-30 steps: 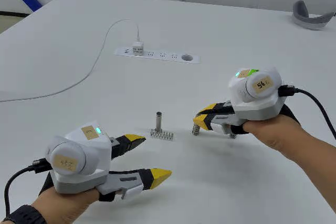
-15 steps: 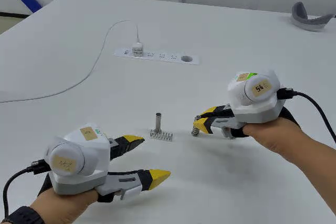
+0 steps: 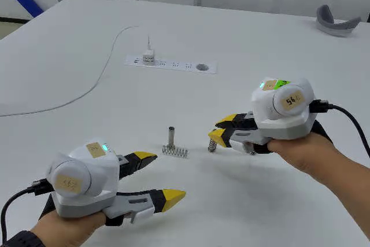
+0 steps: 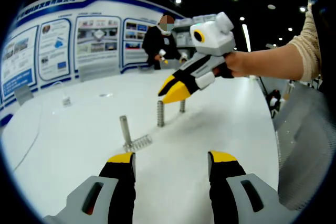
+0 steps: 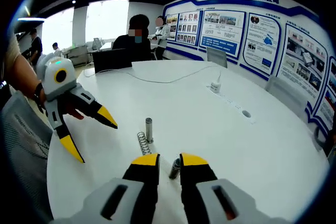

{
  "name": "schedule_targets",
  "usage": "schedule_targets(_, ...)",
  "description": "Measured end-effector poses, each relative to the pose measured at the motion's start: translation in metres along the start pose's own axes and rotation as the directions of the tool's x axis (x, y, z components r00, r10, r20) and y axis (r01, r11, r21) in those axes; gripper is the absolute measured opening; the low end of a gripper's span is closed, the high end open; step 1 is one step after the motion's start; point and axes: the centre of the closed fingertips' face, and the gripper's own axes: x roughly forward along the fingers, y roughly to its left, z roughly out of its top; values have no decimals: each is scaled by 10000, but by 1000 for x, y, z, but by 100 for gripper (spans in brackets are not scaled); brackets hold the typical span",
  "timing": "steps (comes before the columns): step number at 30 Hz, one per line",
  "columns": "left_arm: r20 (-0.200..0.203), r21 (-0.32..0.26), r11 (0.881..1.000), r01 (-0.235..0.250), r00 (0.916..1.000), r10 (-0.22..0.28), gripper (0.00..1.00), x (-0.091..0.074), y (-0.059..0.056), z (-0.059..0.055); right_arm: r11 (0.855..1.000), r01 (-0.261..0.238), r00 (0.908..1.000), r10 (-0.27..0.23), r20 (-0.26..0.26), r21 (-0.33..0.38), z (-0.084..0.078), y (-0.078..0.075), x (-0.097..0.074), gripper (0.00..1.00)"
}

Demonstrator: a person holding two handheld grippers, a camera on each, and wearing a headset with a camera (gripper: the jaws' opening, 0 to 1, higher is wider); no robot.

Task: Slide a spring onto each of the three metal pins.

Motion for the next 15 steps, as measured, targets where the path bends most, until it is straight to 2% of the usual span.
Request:
schedule_targets(8,-19,19,10000,-53,10000,53,56,-1,1,0,9982,-583,9982,581,-118,-165,-2,21,16,16)
schedule_targets(15,-10,-10,10000,-98,10000,98,56,-2,3,0,9958,-902,9956,896,-286,-177,-6,30,29,16)
